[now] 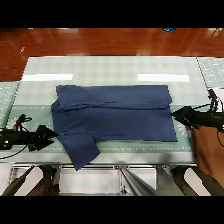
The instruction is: Fold the shirts.
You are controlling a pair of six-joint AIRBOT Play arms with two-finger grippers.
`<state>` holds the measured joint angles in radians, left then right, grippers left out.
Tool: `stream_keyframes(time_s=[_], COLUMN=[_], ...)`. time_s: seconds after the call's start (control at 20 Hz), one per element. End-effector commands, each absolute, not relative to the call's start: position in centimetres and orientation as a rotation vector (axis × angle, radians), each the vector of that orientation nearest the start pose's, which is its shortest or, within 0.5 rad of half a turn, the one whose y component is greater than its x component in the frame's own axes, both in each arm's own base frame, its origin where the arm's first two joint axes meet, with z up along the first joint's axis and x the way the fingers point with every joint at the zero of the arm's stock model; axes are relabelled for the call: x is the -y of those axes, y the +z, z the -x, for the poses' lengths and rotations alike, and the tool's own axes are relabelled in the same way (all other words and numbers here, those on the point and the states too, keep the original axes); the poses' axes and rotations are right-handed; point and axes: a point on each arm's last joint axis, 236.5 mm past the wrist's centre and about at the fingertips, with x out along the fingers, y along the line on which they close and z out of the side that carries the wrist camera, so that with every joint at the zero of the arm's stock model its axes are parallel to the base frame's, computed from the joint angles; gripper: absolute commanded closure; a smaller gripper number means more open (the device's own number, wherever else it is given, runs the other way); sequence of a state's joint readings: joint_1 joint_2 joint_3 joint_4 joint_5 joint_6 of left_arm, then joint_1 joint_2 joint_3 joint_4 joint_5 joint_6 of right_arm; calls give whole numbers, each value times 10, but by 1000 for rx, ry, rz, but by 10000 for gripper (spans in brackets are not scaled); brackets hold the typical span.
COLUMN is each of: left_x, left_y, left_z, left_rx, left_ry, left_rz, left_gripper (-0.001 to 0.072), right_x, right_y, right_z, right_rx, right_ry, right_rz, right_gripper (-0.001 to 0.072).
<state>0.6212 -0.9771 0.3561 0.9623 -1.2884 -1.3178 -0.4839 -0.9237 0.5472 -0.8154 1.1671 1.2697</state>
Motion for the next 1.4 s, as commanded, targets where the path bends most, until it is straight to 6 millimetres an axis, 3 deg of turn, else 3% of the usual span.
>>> stream_keyframes(time_s=[0.0,0.2,0.25,0.3,0.35,0.45,0.5,0.65,1.05,1.35], left_x=[49,85,91,94,98,103,103,104,104,105], left_y=[-107,-123,-127,-130,-130,-124,-124,-124,-123,-123], left_z=[-169,-167,-168,-170,-172,-176,-177,-176,-177,-180], left_rx=[-1594,-1652,-1643,-1634,-1625,-1606,-1604,-1605,-1601,-1590], left_ry=[-41,-118,-123,-127,-146,-189,-193,-199,-204,-202], left_rz=[976,923,905,883,868,875,874,872,869,879], left_gripper=[198,201,287,627,685,684,684,684,684,684], right_x=[-31,-30,-26,-19,-8,19,30,35,20,-6], right_y=[-28,-25,-23,-21,-22,-36,-49,-79,-97,-109], right_z=[-269,-275,-278,-279,-276,-251,-229,-165,-162,-200], right_rx=[-1180,-1155,-1138,-1126,-1125,-1190,-1266,-1524,-1589,-1535], right_ry=[143,126,104,84,55,-54,-136,-247,-201,-70], right_rz=[-849,-884,-919,-942,-956,-973,-982,-937,-1011,-1080], right_gripper=[305,305,304,305,304,305,305,305,304,305])
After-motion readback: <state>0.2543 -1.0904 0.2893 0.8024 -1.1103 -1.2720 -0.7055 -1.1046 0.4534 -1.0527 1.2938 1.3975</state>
